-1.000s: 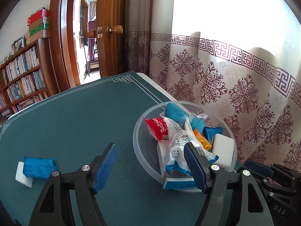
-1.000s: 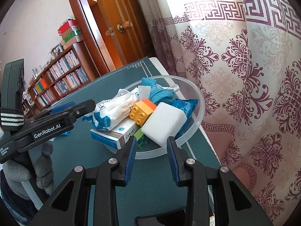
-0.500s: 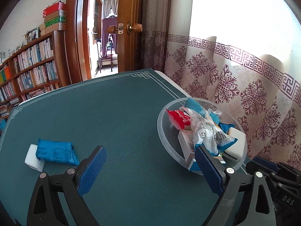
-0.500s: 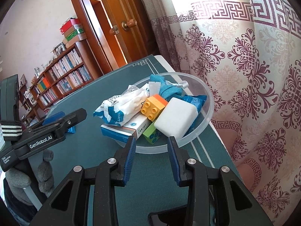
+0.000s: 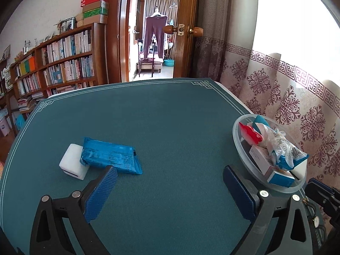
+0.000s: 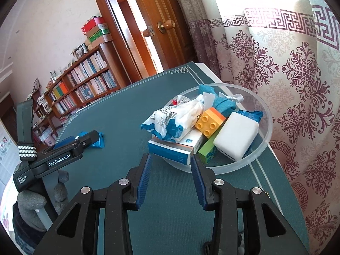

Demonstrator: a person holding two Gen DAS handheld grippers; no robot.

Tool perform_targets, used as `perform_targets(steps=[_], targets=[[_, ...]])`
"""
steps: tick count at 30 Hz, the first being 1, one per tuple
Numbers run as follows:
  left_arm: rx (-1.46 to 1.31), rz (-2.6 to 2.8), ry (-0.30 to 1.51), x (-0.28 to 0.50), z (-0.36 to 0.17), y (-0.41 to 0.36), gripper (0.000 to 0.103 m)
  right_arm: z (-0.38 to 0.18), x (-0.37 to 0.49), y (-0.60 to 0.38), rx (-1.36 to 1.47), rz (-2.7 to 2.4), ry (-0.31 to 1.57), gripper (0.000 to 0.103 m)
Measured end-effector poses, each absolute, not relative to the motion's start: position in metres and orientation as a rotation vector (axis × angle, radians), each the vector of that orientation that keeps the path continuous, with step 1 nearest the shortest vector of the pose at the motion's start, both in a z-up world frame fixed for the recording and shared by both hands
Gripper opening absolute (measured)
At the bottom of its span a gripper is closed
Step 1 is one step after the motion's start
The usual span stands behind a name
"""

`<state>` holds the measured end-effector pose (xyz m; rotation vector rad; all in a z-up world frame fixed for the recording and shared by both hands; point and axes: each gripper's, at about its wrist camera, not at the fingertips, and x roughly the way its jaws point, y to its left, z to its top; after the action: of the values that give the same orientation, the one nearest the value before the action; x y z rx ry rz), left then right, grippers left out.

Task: Organize objects
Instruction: 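Withdraw both grippers and move toward the blue pack and white block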

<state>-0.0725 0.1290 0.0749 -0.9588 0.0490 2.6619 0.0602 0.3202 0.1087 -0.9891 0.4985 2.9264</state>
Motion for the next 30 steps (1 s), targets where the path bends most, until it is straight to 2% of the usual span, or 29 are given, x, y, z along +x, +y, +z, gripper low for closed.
perform_targets(steps=[9,11,13,22,30], targets=[[-1.003,2.776,-0.002,-0.082,0.067,0.077,0.102,0.096,0.045,0.272,-1.106,2.991,0.403,0.041],[-1.015,2.8,-0.011,-0.083,0.064,0.065,0.102,0.092,0.041,0.261,-1.137,3.006,0.386,0.044],[-1.031,2.824,-0.019,-0.086,0.061,0.054,0.102,0.089,0.037,0.25,-1.169,3.022,0.369,0.052],[-1.132,2.907,-0.009,-0.109,0.043,0.015,0.102,0.074,0.021,0.221,-1.29,3.059,0.298,0.053],[-1.176,2.897,0.059,-0.125,0.031,0.014,0.102,0.066,0.007,0.206,-1.363,3.064,0.256,0.053]])
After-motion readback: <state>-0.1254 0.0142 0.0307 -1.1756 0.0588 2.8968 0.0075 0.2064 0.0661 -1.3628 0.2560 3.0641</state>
